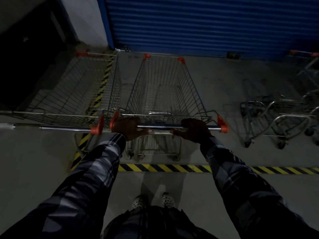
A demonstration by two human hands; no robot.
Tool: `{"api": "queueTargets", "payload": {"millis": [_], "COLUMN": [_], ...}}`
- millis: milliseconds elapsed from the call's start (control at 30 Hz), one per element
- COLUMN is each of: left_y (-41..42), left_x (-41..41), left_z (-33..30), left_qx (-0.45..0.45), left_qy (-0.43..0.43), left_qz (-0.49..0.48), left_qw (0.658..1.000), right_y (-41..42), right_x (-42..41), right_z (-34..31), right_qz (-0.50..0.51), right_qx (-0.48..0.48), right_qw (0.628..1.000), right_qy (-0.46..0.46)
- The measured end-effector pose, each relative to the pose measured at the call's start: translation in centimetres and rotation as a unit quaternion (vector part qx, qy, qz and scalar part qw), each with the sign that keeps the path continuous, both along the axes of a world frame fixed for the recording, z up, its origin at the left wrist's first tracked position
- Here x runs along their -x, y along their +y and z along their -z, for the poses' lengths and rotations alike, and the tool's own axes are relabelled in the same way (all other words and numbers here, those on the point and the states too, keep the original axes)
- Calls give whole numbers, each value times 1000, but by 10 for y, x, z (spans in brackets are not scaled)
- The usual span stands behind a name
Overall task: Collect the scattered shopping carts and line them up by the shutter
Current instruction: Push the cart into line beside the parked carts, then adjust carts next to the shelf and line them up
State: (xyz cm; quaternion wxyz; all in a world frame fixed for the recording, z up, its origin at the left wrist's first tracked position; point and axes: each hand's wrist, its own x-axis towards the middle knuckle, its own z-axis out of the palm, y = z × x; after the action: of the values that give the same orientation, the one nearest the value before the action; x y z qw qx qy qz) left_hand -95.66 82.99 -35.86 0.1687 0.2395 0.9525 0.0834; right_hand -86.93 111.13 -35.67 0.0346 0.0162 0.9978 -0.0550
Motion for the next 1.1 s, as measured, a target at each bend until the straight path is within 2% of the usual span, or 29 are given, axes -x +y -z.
{"api": "queueTargets", "payload": {"millis": [67, 133, 200, 367, 467, 600, 733, 867, 1100], "left_y": [11, 33, 66, 176, 255, 368, 476, 580, 762], "left_x": [0, -1, -6, -36, -65, -107, -150, -201, -211], "left_z": [-5, -12, -23, -23, -17, -12, -6, -9, -10], "left_qx": [-39, -54, -82, -129, -129, -137, -182, -198, -252], "left_qy": [13, 102, 142, 114, 124, 170, 168, 133, 186], "left_qz": [0, 35, 68, 160, 213, 226, 244, 289, 332], "left_qw": [999, 993, 984, 972, 961, 949, 937, 927, 890], "right_y": [4, 14, 30, 101, 162, 259, 358, 440, 595], "right_x": [-9, -19, -30, -68, -105, -175, -241, -296, -308], "right_z": [-4, -8, -15, -22, -23, -18, -7, -3, 3], "right_qz": [-1, 21, 49, 103, 174, 246, 299, 343, 381], "right_qx": [37, 62, 52, 34, 75, 111, 117, 133, 127], "right_qw": [998, 992, 989, 982, 971, 949, 931, 918, 900], "right_qy": [60, 105, 126, 152, 148, 163, 176, 149, 168]}}
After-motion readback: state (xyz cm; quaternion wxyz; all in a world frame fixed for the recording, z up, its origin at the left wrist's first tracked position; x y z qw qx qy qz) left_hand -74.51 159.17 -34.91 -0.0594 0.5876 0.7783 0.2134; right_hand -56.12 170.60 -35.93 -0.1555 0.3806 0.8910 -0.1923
